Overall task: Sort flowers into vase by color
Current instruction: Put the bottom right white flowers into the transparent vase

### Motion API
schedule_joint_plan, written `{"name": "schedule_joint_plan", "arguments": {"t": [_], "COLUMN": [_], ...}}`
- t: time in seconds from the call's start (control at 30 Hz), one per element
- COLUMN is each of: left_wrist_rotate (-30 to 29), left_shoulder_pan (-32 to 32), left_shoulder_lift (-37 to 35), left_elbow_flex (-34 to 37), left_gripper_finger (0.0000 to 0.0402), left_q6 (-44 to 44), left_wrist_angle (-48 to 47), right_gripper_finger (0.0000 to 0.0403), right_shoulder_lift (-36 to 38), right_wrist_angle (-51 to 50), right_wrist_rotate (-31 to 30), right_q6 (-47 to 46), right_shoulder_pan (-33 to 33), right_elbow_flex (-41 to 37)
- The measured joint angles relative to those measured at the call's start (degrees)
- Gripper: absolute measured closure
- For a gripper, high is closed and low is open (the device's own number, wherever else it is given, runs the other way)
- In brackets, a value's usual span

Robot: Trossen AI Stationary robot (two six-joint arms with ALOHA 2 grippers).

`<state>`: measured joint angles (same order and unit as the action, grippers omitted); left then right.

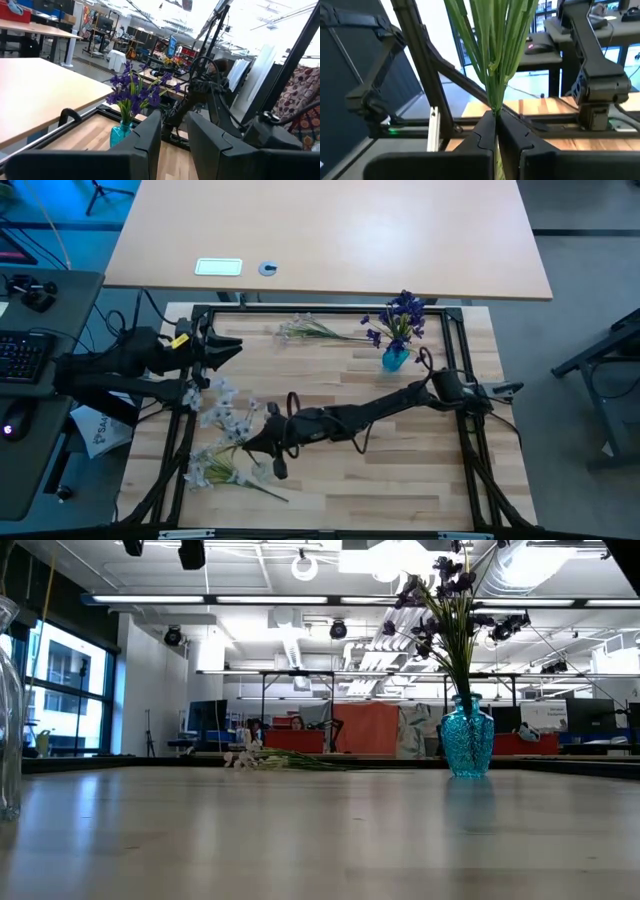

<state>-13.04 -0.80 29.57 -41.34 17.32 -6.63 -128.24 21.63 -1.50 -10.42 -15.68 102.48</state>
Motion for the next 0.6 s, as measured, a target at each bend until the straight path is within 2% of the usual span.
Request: {"name": "schedule_joint_plan", "arguments": {"t": [0.27, 0.43, 0.6], "left_wrist_rotate": [0.02, 0.01, 0.01], "left_shoulder_pan": [0.00, 0.00, 0.00], "left_shoulder_lift": [0.01, 0.01, 0.01], "left_elbow_flex": [0.00, 0.00, 0.00], "left_gripper_finger": [0.0319, 0.0319, 0.0319], "left_q6": [-1.57, -3.12, -3.11], "left_wrist_angle": [-0.04, -0.03, -0.15], "right_gripper_finger": [0.0403, 0.0403, 0.0403], "right_shoulder_lift": [-0.02, 0.09, 0.20], "right_wrist_angle": [-3.04, -8.37, -9.22], "right_wrist_rotate": [0.08, 0.98, 3.65], "right_q6": [1.97, 8.78, 7.93], "right_shoulder_pan": [0.33, 0.33, 1.08], "right_elbow_flex": [-0.07, -0.07, -0.09]}}
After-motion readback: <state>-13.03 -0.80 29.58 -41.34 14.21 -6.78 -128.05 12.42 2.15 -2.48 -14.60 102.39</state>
